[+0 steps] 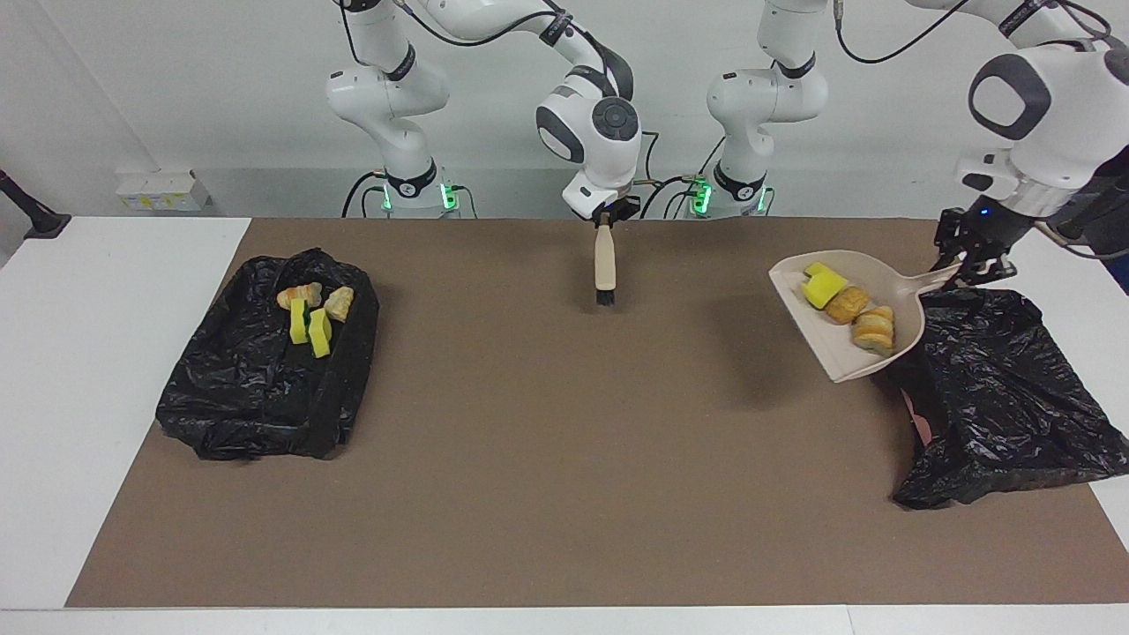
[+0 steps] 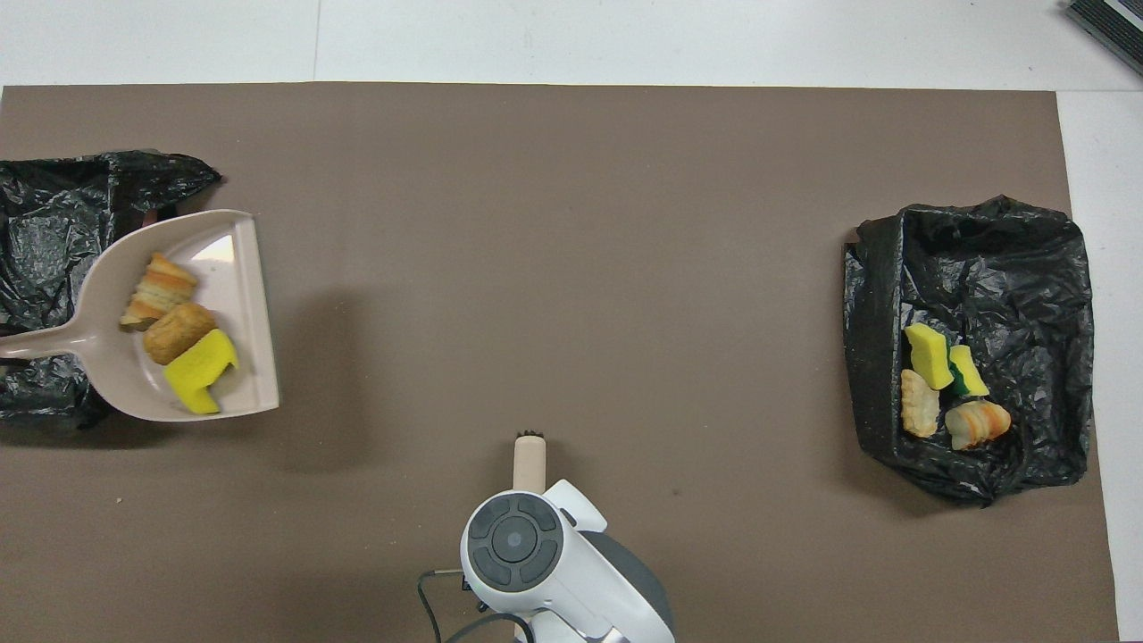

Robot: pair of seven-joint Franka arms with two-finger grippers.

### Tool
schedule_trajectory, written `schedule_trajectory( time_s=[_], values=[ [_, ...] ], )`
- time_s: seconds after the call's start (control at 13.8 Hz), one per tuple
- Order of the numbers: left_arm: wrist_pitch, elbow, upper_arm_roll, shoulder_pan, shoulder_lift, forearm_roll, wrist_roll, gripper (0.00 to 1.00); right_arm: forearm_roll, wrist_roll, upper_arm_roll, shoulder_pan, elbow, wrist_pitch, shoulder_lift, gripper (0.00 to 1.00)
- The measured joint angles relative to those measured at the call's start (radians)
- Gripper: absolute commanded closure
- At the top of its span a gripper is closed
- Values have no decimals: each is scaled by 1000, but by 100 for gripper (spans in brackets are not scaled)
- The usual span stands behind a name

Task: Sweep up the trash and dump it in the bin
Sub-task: 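Tip the dustpan over the black bag nearest the left gripper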

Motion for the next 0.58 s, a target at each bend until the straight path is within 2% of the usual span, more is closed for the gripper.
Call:
schedule_trajectory(
  time_s=[0.29, 0.36, 0.43, 0.51, 0.58],
  values=[
    [48, 115, 144, 6, 64, 32, 143, 100, -29, 0, -2, -1, -13, 0, 31, 100],
    [78, 148, 157, 9, 91, 106, 163, 100, -34, -2, -2, -1, -13, 2, 36, 90],
    [116, 174, 159, 9, 118, 203, 164, 100, -36, -4, -2, -1, -13, 5, 41, 55],
    [149, 190, 156, 8, 139, 267, 163, 100, -36, -5, -2, -1, -13, 7, 44, 32],
    [170, 202, 153, 7, 156, 312, 161, 100, -36, -11, -2, -2, -13, 7, 47, 0]
  ],
)
